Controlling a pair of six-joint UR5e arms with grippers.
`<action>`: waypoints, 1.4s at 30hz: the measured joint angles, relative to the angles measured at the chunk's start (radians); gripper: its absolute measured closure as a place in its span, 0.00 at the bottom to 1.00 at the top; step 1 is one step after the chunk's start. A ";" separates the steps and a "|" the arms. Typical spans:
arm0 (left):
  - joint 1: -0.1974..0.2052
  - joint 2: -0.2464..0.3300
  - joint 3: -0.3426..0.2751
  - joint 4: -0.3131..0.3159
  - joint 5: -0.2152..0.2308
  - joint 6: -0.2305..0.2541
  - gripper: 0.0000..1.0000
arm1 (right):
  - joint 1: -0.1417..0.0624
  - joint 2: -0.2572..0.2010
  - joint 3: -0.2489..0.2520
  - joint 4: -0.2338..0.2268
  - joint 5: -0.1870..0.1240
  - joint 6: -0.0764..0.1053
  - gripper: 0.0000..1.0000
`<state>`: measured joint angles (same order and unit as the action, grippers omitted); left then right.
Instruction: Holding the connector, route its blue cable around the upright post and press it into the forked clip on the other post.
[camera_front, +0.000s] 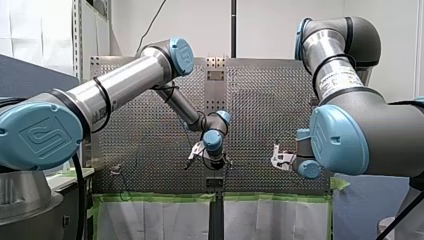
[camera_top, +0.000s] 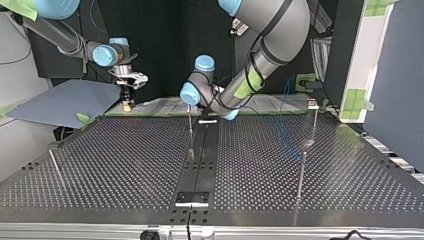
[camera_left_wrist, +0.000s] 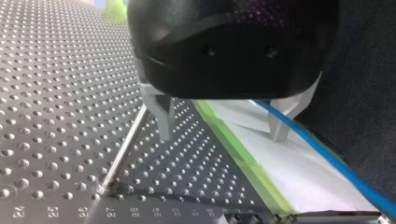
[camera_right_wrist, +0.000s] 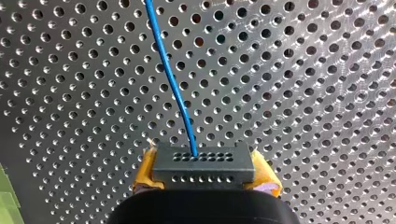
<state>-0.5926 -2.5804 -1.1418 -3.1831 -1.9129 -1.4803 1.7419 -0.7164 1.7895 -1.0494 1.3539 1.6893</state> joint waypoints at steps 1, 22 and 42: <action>0.000 0.001 0.000 0.000 0.000 0.000 0.00 | 0.000 0.000 0.000 0.000 0.000 0.000 1.00; -0.011 0.092 -0.123 0.062 0.053 -0.001 0.00 | -0.001 0.002 0.000 -0.003 -0.008 0.002 1.00; -0.034 0.176 -0.262 0.161 0.065 -0.056 0.00 | -0.002 0.003 0.000 -0.003 -0.009 0.001 1.00</action>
<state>-0.6264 -2.4043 -1.4034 -3.0223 -1.8480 -1.5363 1.7402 -0.7130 1.7895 -1.0524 1.3453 1.6907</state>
